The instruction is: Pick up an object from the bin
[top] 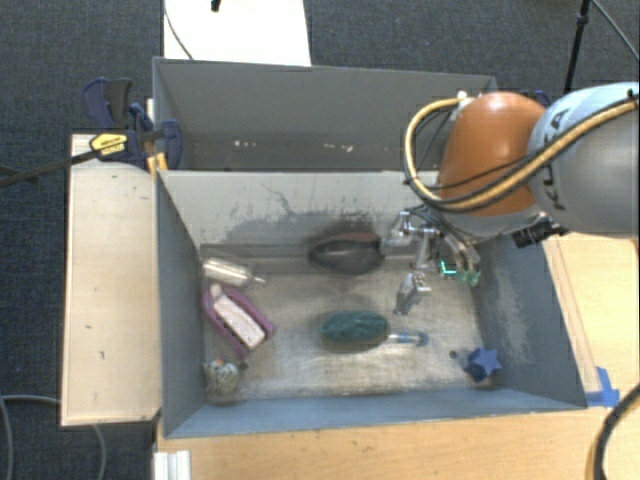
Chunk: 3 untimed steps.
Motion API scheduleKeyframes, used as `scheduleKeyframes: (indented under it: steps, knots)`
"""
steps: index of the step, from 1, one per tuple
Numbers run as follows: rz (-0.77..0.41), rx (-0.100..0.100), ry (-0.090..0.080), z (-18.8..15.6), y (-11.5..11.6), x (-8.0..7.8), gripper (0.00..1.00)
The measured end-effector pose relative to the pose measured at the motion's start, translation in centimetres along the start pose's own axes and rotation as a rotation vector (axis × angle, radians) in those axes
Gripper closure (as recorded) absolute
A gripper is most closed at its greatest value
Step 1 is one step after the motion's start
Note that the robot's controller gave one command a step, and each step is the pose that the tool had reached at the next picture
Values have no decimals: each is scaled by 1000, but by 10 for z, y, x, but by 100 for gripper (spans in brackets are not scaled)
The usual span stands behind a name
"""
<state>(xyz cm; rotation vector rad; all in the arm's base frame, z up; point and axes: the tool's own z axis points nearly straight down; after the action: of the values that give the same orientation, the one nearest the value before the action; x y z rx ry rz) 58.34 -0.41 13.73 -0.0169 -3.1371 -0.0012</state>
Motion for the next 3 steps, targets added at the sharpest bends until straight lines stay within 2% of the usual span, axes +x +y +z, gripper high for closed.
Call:
scheduleKeyframes:
  steps: [1, 2, 3]
  knots:
    - [-168, 0, -13, 66, 43, 93, 0]
    - [-270, 1, -10, 37, 47, 107, 0]
    - [-420, 2, -11, 19, 41, 104, 0]
